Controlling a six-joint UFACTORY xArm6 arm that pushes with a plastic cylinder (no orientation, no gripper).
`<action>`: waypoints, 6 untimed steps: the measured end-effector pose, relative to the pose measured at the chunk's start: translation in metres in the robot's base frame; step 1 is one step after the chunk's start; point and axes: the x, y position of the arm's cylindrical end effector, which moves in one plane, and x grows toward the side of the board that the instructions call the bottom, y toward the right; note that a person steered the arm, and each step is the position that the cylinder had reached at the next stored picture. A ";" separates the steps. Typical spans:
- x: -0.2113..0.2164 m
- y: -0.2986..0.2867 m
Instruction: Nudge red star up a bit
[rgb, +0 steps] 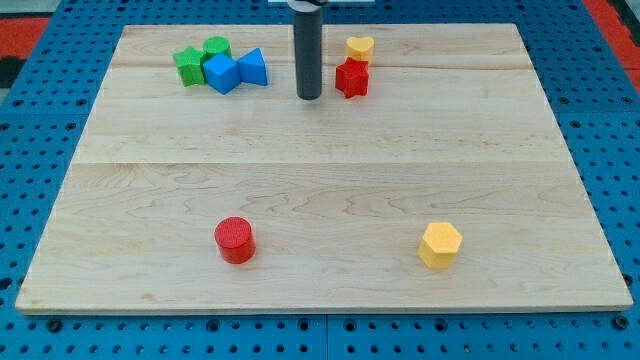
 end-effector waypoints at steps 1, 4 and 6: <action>-0.001 0.018; -0.038 0.032; -0.030 0.054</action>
